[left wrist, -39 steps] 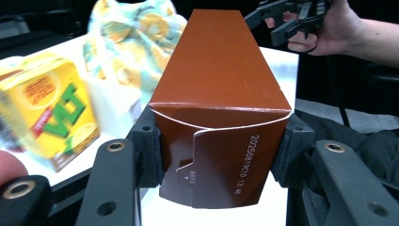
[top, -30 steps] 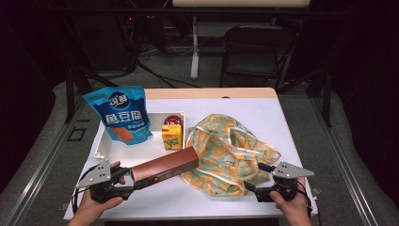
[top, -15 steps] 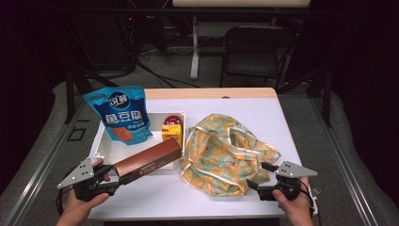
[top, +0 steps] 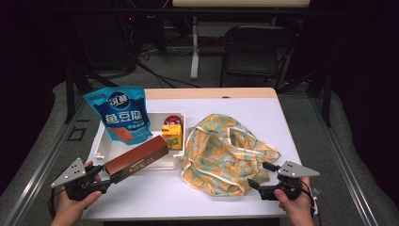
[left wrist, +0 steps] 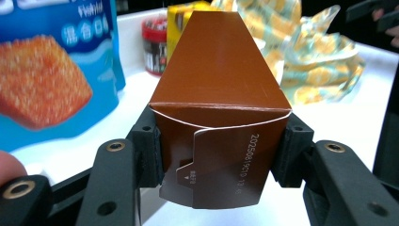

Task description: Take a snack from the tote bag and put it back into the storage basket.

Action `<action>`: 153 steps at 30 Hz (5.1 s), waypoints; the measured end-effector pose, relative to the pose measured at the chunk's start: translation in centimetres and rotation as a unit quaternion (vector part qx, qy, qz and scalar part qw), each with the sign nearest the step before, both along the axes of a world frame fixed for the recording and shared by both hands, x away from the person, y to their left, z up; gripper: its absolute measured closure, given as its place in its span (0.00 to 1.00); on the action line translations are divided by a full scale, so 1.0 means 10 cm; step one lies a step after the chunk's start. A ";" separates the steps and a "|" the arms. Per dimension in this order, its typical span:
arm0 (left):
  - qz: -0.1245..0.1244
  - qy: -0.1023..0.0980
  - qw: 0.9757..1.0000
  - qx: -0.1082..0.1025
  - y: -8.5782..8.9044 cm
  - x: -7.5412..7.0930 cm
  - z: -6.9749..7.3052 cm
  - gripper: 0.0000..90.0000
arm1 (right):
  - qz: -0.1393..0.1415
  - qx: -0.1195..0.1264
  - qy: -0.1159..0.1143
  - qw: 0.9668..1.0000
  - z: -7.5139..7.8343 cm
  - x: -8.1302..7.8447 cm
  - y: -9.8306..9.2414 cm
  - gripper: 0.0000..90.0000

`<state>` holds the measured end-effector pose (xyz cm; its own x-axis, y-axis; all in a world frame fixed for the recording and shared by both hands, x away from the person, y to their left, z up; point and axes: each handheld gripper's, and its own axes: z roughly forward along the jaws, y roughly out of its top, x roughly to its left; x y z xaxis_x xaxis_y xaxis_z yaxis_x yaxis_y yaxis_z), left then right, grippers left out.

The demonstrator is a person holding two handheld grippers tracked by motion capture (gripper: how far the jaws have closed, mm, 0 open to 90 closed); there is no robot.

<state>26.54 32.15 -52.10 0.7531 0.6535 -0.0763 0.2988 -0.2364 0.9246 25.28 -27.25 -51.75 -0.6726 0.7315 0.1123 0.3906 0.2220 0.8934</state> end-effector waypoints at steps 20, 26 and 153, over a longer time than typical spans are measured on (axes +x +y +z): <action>0.049 0.043 0.998 0.024 0.02 0.23 -0.21 0.53 | 0.006 -0.003 0.003 1.000 -0.02 -0.01 0.03 0.17; 0.060 0.042 0.997 0.032 0.01 0.27 -0.25 0.53 | 0.007 -0.004 0.004 1.000 -0.04 -0.01 0.05 0.17; 0.308 0.120 0.944 0.018 -0.54 0.71 -0.39 0.96 | 0.007 -0.015 0.007 1.000 -0.10 -0.02 0.08 0.17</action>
